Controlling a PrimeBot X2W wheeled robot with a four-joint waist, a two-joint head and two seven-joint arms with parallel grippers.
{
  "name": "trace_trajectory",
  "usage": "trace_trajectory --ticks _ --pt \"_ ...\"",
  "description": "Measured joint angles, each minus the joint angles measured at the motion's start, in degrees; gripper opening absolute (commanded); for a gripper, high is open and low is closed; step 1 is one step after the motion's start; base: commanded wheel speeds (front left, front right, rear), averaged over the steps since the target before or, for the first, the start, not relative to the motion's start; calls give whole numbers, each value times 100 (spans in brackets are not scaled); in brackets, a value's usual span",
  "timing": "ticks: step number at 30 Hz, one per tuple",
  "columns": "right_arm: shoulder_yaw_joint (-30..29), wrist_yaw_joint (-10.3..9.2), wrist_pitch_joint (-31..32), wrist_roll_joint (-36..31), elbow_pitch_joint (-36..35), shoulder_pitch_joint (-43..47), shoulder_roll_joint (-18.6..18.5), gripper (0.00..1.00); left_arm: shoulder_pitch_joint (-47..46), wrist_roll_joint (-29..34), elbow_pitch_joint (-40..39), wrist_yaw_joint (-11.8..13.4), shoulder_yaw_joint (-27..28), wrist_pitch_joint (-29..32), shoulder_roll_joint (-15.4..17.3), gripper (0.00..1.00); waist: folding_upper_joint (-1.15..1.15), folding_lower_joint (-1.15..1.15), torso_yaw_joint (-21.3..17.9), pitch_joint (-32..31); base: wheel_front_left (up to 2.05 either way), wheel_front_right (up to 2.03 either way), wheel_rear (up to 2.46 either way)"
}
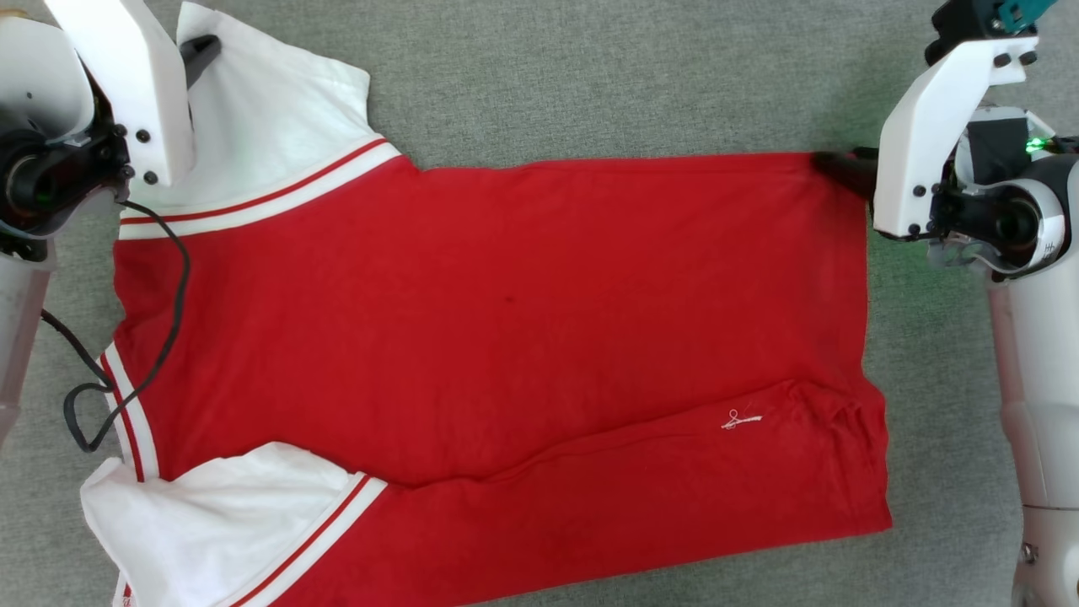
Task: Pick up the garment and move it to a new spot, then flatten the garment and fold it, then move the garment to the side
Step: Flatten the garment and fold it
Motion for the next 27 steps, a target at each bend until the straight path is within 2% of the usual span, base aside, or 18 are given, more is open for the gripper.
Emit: trace_trajectory --ticks 3,8,14,21,27 --pt "-26 -1 18 -74 -14 -17 51 0 9 -8 49 -22 19 -149 -52 0 0 0 15 -42 0 0 0" --pt "100 -2 -334 -123 -387 46 10 0 168 -53 125 -45 134 -541 -55 0 0 1 32 -240 0 0 0" --pt "20 -2 -662 -114 -1046 325 -263 0 642 -187 -135 -25 410 -1126 -44 0 0 1 116 -649 0 0 0" --pt "-257 -2 -786 -2 -1712 1354 -401 0 2171 -571 -790 250 903 -1935 -13 0 0 0 309 -1180 0 0 0" --pt "-591 -2 -916 151 -2074 2491 -308 0 3836 -848 -1258 474 1083 -2414 -127 0 0 0 496 -1589 0 0 0"
